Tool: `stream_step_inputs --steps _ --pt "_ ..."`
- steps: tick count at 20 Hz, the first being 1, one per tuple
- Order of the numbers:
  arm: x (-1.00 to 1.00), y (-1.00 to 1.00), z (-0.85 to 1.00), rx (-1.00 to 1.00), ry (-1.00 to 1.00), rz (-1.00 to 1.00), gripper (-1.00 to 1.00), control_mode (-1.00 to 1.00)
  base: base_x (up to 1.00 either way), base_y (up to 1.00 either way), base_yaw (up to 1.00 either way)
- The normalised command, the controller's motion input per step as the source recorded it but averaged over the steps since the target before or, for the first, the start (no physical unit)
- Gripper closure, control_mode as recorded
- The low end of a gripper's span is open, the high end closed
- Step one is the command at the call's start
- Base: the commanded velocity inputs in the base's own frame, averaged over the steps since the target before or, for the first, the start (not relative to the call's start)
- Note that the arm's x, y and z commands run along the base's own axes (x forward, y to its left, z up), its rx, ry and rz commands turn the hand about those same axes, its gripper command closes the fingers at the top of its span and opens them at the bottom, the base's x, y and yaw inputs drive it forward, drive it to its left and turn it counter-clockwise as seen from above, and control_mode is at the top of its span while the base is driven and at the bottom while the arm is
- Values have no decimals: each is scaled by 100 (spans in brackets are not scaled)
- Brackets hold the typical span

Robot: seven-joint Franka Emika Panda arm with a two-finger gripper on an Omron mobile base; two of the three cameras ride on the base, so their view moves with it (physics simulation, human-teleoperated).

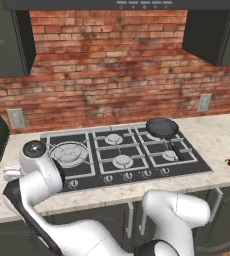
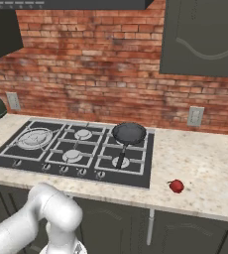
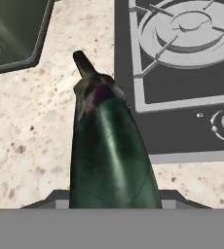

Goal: Put the eggplant and bell pepper in the pan. Then turn on the rear right burner and set the heat to medium.

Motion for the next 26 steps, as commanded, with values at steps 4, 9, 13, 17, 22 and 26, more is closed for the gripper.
stream_step_inputs --steps 4,9,13,17,22,26 --pt "-39 -78 91 18 -18 -21 100 -100 0 0 0" --pt "-30 -73 86 13 -8 -24 100 -100 0 0 0" --pt "-15 -77 91 13 0 -24 100 -100 0 0 0" --pt "-16 -91 93 15 3 -24 100 -100 0 0 0" --pt "-10 -100 73 23 10 -22 100 -100 0 0 0" --pt "-1 -100 29 13 12 -21 100 -100 0 0 0"
